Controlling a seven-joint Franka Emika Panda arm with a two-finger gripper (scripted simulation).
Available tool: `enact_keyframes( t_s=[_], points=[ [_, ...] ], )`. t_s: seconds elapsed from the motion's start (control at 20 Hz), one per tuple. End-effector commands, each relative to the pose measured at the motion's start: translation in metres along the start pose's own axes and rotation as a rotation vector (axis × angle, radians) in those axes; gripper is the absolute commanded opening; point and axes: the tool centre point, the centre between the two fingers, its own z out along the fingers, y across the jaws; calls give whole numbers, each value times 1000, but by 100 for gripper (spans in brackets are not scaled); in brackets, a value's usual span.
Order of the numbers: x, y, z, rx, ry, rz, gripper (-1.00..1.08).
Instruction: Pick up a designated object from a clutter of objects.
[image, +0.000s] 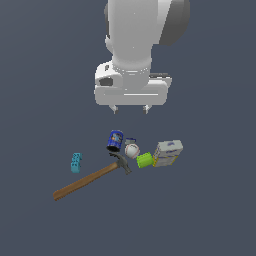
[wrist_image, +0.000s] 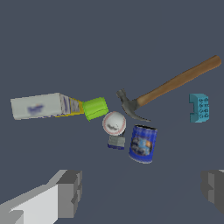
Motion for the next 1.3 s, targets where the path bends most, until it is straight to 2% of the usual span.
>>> enact_keyframes(
  t_s=[0.0, 0.55, 0.9, 1.25],
  points=[
    [0, 0, 0, 0, 0, 0, 100],
    [5, -29, -8, -17, 15, -47, 100],
    [13, -16, 2, -10, 15, -48, 100],
    [35, 21, 34, 5, 19, -53, 100]
  ],
)
